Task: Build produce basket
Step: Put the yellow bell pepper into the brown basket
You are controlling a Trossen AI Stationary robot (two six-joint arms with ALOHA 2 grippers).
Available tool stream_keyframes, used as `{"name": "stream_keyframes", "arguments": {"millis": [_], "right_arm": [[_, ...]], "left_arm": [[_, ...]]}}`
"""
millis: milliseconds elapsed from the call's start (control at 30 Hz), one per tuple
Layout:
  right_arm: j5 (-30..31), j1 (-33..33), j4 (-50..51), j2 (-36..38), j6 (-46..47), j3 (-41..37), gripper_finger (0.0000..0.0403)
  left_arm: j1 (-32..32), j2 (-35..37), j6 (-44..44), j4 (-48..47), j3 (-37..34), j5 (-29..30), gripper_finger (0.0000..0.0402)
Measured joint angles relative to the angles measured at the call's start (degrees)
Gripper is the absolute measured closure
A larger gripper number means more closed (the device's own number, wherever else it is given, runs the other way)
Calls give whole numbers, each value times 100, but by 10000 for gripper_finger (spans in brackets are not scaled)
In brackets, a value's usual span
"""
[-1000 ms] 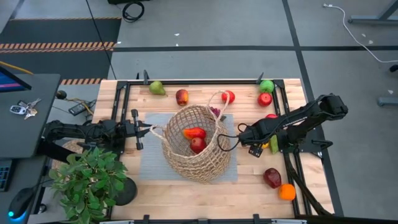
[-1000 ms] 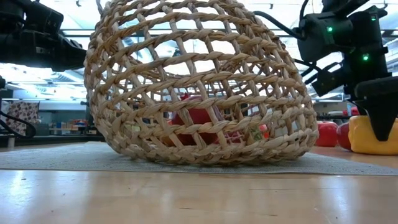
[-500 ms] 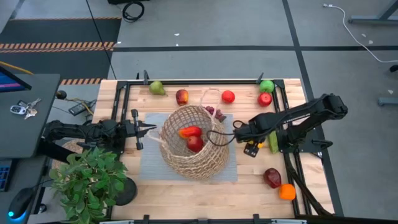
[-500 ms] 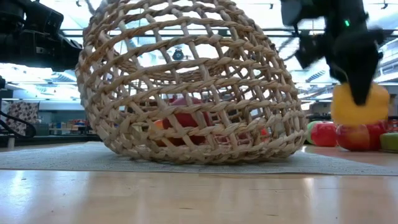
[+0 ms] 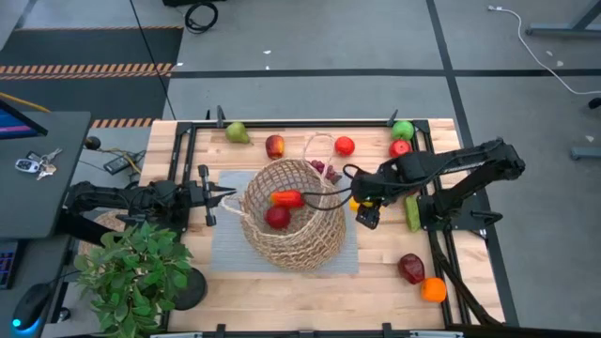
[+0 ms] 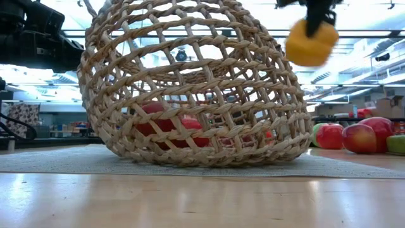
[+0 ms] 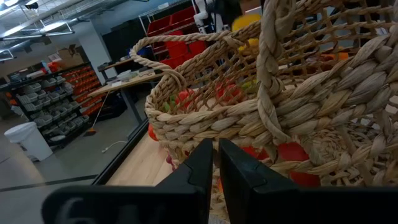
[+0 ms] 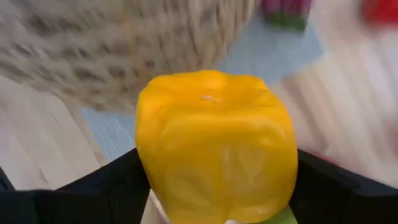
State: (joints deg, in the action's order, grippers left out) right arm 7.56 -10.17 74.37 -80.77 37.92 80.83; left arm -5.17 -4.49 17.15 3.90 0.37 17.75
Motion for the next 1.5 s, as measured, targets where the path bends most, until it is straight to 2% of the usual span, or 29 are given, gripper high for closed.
{"name": "stream_keyframes", "arguments": {"millis": [367,600,900,1000,1267,1500], "right_arm": [[957,-273,-1143,2,-1260,1155,88],[1044,-302,-1926,2,-1762,1462,88],[1151,-302,-2039,-16,-1891,1544,88],[1198,-326,-2053,-96,-2188,1546,88],[1400,-419,-2027,-323,-4266,1545,88],[1536,-433,-1944,-459,-6919,1546,88]], "left_arm": [[1,1,0,0,1,1,371],[1,0,0,0,1,1,366],[2,0,0,0,1,1,374],[1,0,0,0,-1,1,371],[0,0,0,0,1,1,367],[0,0,0,10,1,3,374]]}}
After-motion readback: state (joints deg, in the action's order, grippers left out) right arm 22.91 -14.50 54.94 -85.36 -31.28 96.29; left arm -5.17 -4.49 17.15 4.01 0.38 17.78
